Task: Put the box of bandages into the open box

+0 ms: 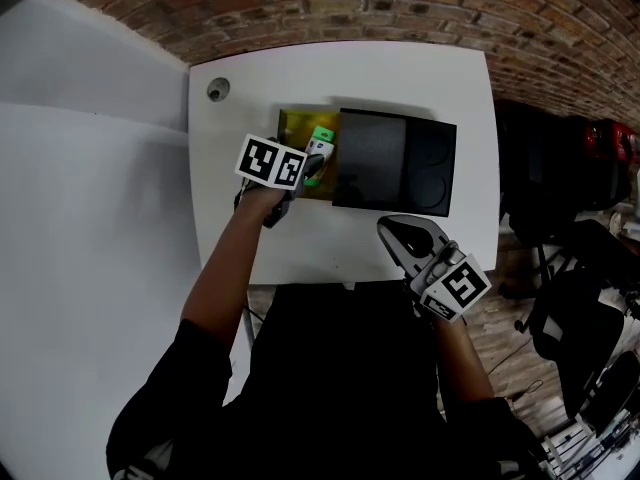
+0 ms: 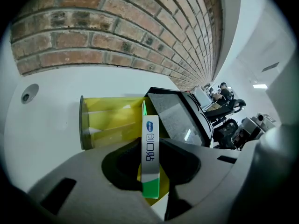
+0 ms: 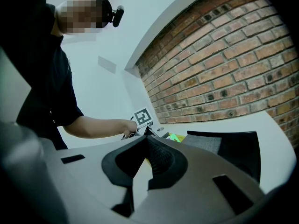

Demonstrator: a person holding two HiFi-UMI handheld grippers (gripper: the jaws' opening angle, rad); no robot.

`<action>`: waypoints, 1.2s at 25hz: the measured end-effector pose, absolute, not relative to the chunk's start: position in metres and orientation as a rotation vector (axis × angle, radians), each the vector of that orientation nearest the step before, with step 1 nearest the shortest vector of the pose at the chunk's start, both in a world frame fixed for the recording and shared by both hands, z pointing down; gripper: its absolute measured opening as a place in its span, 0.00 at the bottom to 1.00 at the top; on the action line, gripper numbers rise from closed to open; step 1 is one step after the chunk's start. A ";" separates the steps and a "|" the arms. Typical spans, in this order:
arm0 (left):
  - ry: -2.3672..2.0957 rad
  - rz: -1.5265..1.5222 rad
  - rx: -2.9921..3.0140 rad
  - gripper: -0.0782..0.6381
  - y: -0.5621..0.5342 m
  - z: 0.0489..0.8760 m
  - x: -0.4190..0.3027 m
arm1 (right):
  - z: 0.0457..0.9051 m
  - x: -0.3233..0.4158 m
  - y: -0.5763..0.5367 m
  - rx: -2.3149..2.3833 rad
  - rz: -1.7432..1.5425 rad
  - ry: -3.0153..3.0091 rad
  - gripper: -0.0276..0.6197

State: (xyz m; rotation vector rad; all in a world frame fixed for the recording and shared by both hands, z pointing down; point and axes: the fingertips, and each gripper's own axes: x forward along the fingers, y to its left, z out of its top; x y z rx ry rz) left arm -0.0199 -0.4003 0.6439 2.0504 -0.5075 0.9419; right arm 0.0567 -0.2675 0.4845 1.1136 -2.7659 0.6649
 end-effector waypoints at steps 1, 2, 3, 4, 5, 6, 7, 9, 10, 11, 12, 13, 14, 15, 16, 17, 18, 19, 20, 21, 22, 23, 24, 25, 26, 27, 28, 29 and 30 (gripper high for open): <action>-0.507 0.945 2.048 0.25 -0.400 0.645 -0.019 | 0.485 0.057 -0.267 1.113 0.666 -2.765 0.05; -0.507 0.946 2.045 0.25 -0.400 0.645 -0.019 | 0.485 0.057 -0.267 1.112 0.666 -2.765 0.05; -0.507 0.947 2.044 0.25 -0.401 0.645 -0.018 | 0.485 0.057 -0.267 1.111 0.666 -2.765 0.05; -0.505 0.947 2.043 0.25 -0.401 0.645 -0.018 | 0.485 0.057 -0.268 1.112 0.666 -2.765 0.05; -0.505 0.949 2.042 0.25 -0.401 0.646 -0.017 | 0.484 0.057 -0.268 1.112 0.666 -2.766 0.05; -0.506 0.951 2.042 0.25 -0.401 0.646 -0.017 | 0.484 0.057 -0.269 1.112 0.665 -2.767 0.05; -0.508 0.956 2.040 0.25 -0.401 0.647 -0.017 | 0.484 0.057 -0.269 1.111 0.665 -2.769 0.05; -0.507 0.966 2.039 0.25 -0.400 0.649 -0.016 | 0.483 0.056 -0.269 1.109 0.663 -2.771 0.05; -0.507 0.969 2.039 0.25 -0.400 0.650 -0.016 | 0.483 0.056 -0.268 1.109 0.662 -2.772 0.05; -0.508 0.971 2.040 0.25 -0.400 0.650 -0.016 | 0.483 0.055 -0.268 1.108 0.661 -2.773 0.05; -0.511 0.971 2.041 0.25 -0.400 0.650 -0.016 | 0.483 0.054 -0.269 1.107 0.662 -2.773 0.05; -0.514 0.971 2.042 0.25 -0.400 0.650 -0.017 | 0.484 0.054 -0.268 1.105 0.662 -2.772 0.05; -0.517 0.972 2.042 0.25 -0.401 0.650 -0.017 | 0.484 0.053 -0.268 1.103 0.663 -2.771 0.05; -0.519 0.973 2.044 0.25 -0.401 0.650 -0.017 | 0.484 0.053 -0.268 1.102 0.663 -2.772 0.05; -0.520 0.974 2.045 0.25 -0.401 0.650 -0.017 | 0.484 0.052 -0.268 1.101 0.664 -2.773 0.05; -0.520 0.975 2.047 0.25 -0.401 0.649 -0.017 | 0.484 0.052 -0.268 1.099 0.664 -2.773 0.05; -0.520 0.976 2.049 0.25 -0.402 0.649 -0.017 | 0.485 0.051 -0.268 1.098 0.664 -2.773 0.05; -0.522 0.979 2.051 0.25 -0.402 0.649 -0.018 | 0.485 0.051 -0.267 1.097 0.663 -2.772 0.05; -0.527 0.984 2.055 0.25 -0.403 0.649 -0.019 | 0.485 0.051 -0.267 1.097 0.662 -2.772 0.05; -0.536 0.992 2.060 0.25 -0.404 0.649 -0.020 | 0.484 0.051 -0.267 1.097 0.661 -2.773 0.05; -0.546 1.001 2.063 0.25 -0.405 0.649 -0.022 | 0.484 0.051 -0.268 1.097 0.661 -2.775 0.05; -0.555 1.010 2.065 0.25 -0.406 0.649 -0.024 | 0.484 0.051 -0.268 1.097 0.661 -2.777 0.05; -0.564 1.015 2.066 0.25 -0.407 0.648 -0.027 | 0.483 0.051 -0.268 1.097 0.661 -2.778 0.05; -0.572 1.019 2.066 0.26 -0.408 0.648 -0.029 | 0.484 0.051 -0.267 1.096 0.661 -2.778 0.05; -0.581 1.023 2.068 0.26 -0.409 0.648 -0.031 | 0.484 0.051 -0.267 1.095 0.661 -2.778 0.05; -0.591 1.028 2.071 0.26 -0.410 0.647 -0.033 | 0.484 0.050 -0.267 1.093 0.662 -2.779 0.05; -0.603 1.034 2.077 0.26 -0.412 0.647 -0.035 | 0.484 0.050 -0.267 1.091 0.662 -2.780 0.05; -0.616 1.039 2.084 0.26 -0.414 0.646 -0.037 | 0.484 0.049 -0.267 1.090 0.661 -2.781 0.05; -0.628 1.044 2.092 0.26 -0.415 0.645 -0.039 | 0.485 0.049 -0.267 1.089 0.661 -2.782 0.05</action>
